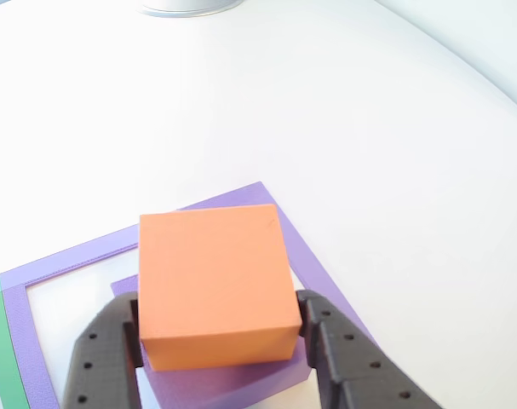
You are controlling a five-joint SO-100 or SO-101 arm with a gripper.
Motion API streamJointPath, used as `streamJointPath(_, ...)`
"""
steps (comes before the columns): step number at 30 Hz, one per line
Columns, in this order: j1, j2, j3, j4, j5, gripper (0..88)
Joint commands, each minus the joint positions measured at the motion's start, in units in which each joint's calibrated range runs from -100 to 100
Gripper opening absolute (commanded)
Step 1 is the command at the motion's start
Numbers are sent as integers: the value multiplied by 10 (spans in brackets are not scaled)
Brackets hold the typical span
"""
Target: Tower of hanoi
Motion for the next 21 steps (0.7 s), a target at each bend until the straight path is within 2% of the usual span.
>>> streamJointPath(1, -11, -7, -1, -10, 0, 126)
streamJointPath(6, -20, -31, -1, 10, 0, 127)
streamJointPath(11, -35, -151, 7, 140, 0, 125)
streamJointPath(14, -44, -259, -7, 285, 0, 127)
streamJointPath(16, -49, -339, -35, 421, 0, 126)
streamJointPath(21, -62, -464, -228, 826, 0, 124)
